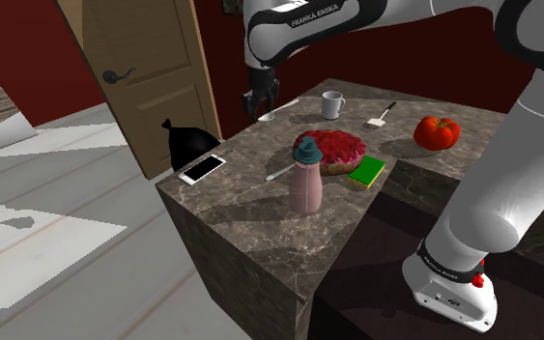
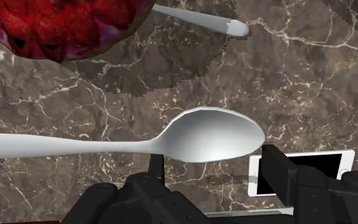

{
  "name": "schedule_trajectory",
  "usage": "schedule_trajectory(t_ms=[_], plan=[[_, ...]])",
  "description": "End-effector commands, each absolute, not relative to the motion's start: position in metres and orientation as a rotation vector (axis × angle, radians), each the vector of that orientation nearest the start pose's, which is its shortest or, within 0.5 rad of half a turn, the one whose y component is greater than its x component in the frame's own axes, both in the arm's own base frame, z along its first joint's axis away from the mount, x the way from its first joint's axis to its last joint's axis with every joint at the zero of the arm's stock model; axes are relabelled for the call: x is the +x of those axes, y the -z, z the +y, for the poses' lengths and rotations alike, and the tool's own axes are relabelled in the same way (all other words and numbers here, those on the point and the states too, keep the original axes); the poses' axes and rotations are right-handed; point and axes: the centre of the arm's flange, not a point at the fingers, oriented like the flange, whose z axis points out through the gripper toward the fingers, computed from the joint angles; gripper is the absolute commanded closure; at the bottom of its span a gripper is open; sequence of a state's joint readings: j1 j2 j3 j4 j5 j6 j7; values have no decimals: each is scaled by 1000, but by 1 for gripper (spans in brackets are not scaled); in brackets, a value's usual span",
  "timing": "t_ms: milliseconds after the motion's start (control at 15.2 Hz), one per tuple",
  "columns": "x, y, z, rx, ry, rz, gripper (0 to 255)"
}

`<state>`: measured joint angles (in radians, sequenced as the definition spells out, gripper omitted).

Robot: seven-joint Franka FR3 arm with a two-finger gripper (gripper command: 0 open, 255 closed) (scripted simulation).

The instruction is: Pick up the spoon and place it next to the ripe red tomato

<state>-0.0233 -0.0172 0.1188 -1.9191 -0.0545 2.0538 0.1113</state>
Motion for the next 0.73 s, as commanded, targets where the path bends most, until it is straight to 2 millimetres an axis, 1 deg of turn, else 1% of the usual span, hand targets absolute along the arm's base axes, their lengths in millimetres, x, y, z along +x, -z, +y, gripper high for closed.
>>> schedule_trajectory(t_ms=[0,660], plan=[[558,-508,27,-3168,248,-11,255],[509,-508,-96,-3168,248,-11,255]])
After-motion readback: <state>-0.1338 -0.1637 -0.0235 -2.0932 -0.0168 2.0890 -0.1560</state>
